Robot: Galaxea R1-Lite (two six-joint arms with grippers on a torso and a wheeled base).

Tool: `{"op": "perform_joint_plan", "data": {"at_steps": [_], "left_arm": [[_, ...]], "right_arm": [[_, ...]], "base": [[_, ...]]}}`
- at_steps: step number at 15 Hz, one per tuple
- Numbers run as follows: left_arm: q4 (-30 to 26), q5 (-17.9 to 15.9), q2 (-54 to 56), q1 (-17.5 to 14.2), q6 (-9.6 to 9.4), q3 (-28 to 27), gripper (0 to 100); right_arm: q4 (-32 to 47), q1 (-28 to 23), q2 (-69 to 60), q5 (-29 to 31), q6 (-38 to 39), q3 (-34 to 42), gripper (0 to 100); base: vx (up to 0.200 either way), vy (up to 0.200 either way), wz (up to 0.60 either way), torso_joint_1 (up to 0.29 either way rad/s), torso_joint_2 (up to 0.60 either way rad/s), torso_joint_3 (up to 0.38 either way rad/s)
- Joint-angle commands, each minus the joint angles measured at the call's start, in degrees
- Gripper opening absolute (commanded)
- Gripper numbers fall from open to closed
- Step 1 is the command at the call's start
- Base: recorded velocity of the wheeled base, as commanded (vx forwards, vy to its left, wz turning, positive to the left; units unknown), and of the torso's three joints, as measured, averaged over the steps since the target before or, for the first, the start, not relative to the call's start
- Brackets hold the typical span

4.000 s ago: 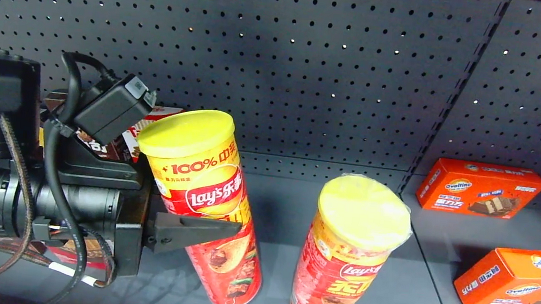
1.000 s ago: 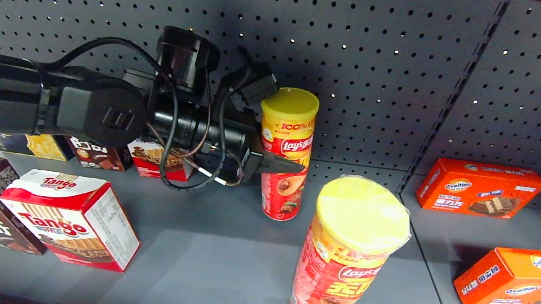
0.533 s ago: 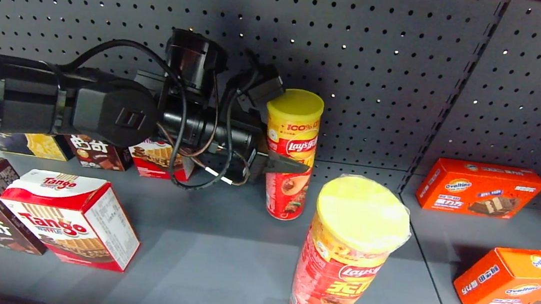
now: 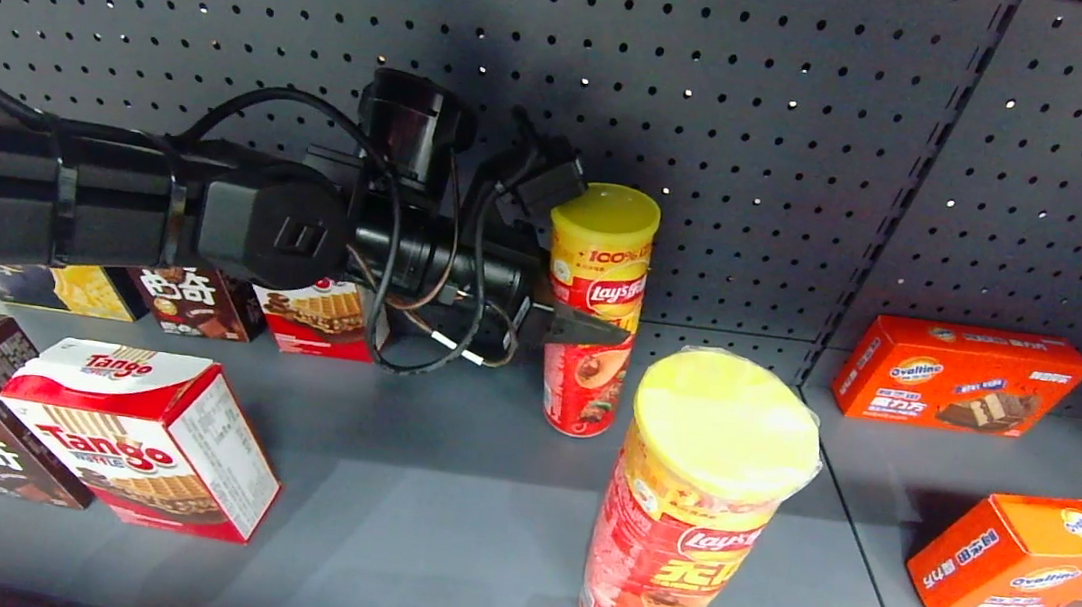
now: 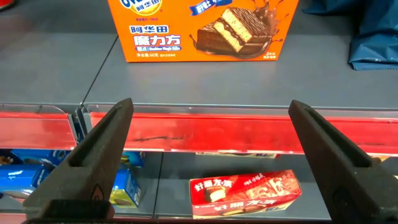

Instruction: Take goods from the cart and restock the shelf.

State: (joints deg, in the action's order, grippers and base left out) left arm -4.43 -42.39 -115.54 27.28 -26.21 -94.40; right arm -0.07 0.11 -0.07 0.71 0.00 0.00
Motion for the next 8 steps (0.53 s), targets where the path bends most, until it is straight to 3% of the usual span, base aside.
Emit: {"op": "perform_joint_plan", "data": {"at_steps": [1,8], "left_arm": [[0.0,0.0,-0.7,0.1,0.02,-0.4,0],[0.0,0.1,-2.3,0.4,-1.65,-0.2,0]], "right_arm": [[0.0,0.0,0.1,0.0,0.0,0.0,100],[0.0,0.0,0.1,0.0,0.0,0.0,100]], "base": [[0.000,0.000,0.00,0.000,0.00,0.000],[0.000,0.000,0.00,0.000,0.00,0.000]]}}
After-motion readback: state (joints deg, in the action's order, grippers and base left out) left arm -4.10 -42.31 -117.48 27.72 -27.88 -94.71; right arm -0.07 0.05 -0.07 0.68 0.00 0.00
